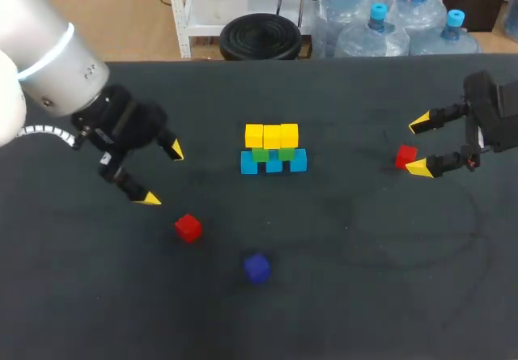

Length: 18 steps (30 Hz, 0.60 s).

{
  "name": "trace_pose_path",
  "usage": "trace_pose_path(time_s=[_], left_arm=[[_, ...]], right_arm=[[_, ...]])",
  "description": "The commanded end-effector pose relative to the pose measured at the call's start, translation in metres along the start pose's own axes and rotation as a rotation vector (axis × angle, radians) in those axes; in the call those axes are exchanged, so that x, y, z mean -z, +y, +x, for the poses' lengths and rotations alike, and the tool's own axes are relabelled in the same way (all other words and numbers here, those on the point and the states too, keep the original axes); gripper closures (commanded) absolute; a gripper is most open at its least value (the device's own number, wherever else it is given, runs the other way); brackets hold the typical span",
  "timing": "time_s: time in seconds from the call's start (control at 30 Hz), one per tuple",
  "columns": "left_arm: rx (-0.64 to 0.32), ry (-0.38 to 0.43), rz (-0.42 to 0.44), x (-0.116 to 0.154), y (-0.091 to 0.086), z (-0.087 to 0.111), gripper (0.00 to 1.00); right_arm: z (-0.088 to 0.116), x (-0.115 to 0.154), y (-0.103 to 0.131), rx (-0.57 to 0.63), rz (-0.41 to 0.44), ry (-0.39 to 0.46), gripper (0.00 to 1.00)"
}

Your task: Place the blue cubes, place green cubes on the blue cubes, place the yellow cubes on the green cubes, then place the red cubes on the yellow cubes, and place purple cube on the red cubes.

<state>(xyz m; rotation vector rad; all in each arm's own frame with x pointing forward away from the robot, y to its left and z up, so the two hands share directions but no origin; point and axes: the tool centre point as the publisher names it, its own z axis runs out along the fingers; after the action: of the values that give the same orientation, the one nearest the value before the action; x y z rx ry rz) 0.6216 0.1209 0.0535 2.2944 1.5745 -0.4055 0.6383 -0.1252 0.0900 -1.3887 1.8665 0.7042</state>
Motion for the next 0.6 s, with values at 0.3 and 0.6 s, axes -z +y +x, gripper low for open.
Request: trace_pose_path(time_s=[0.3, 0.6], left_arm=[[-0.077, -0.067, 0.12, -0.017, 0.007, -0.002, 0.0], [-0.157, -0.066, 0.168, -0.028, -0.011, -0.014, 0.0]], right_arm=[[0.0, 0.0, 0.0, 0.001, 0.0, -0.002, 0.0], [0.0, 0.0, 0.0, 0.001, 0.0, -0.002, 0.0]])
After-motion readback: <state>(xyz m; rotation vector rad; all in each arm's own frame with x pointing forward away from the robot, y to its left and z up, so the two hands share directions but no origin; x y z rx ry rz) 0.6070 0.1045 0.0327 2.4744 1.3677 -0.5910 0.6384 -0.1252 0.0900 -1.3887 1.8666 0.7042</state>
